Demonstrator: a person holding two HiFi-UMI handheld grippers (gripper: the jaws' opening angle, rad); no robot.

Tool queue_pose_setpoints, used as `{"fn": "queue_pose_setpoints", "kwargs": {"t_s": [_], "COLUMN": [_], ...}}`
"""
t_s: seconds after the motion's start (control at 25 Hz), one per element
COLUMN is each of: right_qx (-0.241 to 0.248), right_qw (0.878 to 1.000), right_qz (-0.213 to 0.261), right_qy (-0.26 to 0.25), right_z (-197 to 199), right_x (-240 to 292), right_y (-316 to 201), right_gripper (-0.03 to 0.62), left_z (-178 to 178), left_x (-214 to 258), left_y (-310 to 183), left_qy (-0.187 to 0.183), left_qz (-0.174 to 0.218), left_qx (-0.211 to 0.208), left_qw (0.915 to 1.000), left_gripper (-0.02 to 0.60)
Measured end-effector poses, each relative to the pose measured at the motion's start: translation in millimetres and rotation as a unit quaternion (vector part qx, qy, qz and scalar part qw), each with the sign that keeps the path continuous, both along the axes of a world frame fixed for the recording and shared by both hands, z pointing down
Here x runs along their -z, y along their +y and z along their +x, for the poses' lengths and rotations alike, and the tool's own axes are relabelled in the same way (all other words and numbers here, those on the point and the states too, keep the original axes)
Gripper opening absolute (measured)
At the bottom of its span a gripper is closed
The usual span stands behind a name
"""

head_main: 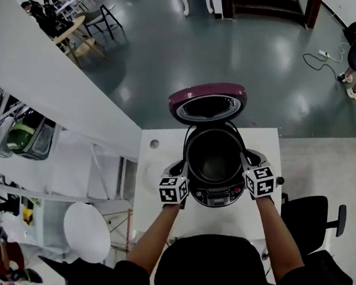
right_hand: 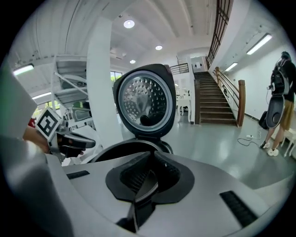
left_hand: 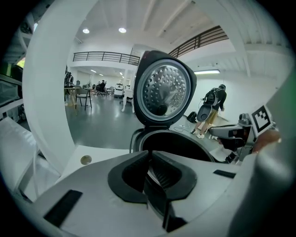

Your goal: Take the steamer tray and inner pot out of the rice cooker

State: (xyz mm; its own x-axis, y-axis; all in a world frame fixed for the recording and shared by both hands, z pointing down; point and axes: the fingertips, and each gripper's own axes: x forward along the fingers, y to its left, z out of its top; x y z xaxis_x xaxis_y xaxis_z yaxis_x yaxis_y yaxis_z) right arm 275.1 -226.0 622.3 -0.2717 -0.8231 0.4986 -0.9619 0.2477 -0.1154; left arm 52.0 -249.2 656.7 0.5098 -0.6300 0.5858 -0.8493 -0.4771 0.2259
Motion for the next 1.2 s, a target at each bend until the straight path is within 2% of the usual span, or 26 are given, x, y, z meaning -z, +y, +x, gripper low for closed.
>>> {"fn": "queue_pose_setpoints", "kwargs": {"t_s": [0.12, 0.16, 0.24, 0.32, 0.64, 0.92, 1.04, 1.12, 1.2], "right_qx": [-0.006, -0.006, -0.006, -0.005, 0.022, 0.023, 0.024, 0.023, 0.021], "right_qw": [0.999, 0.999, 0.998, 0.997, 0.988, 0.984, 0.984, 0.984, 0.984], "right_qz": [-0.022, -0.029, -0.041, -0.045, -0.089, -0.093, -0.095, -0.095, -0.095], "right_qy": [0.033, 0.04, 0.055, 0.067, 0.122, 0.148, 0.15, 0.15, 0.147], "right_z": [7.8, 8.9, 10.6, 11.5, 3.6, 4.9, 3.8, 4.3, 5.8], "right_x": [-15.6, -20.7, -29.5, -35.5, -68.1, -77.3, -77.9, -77.5, -77.4], "right_y": [-8.5, -10.8, -15.1, -20.3, -25.2, -22.4, -23.1, -23.5, -23.9], "right_gripper": [0.008, 0.014, 0.092, 0.104, 0.107, 0.109, 0.109, 0.106, 0.104], "left_z": [4.6, 4.7, 3.9, 3.9, 5.8, 10.2, 9.0, 10.0, 14.8], "left_x": [-8.3, -12.3, -20.5, -27.8, -45.3, -47.1, -46.4, -45.0, -43.8], "left_y": [-9.3, -12.0, -16.0, -19.7, -27.0, -31.0, -33.3, -35.4, -35.8], "left_qy": [-0.013, -0.021, -0.04, -0.057, -0.092, -0.107, -0.104, -0.091, -0.09], "left_qz": [-0.008, -0.011, -0.017, -0.022, -0.037, -0.039, -0.037, -0.03, -0.029], "left_qx": [-0.007, -0.007, -0.008, -0.012, -0.039, -0.037, -0.03, -0.023, -0.028], "left_qw": [0.9999, 0.9997, 0.999, 0.9981, 0.9943, 0.9928, 0.9935, 0.9951, 0.9951], "left_gripper": [0.023, 0.061, 0.106, 0.123, 0.127, 0.127, 0.129, 0.1, 0.097]}}
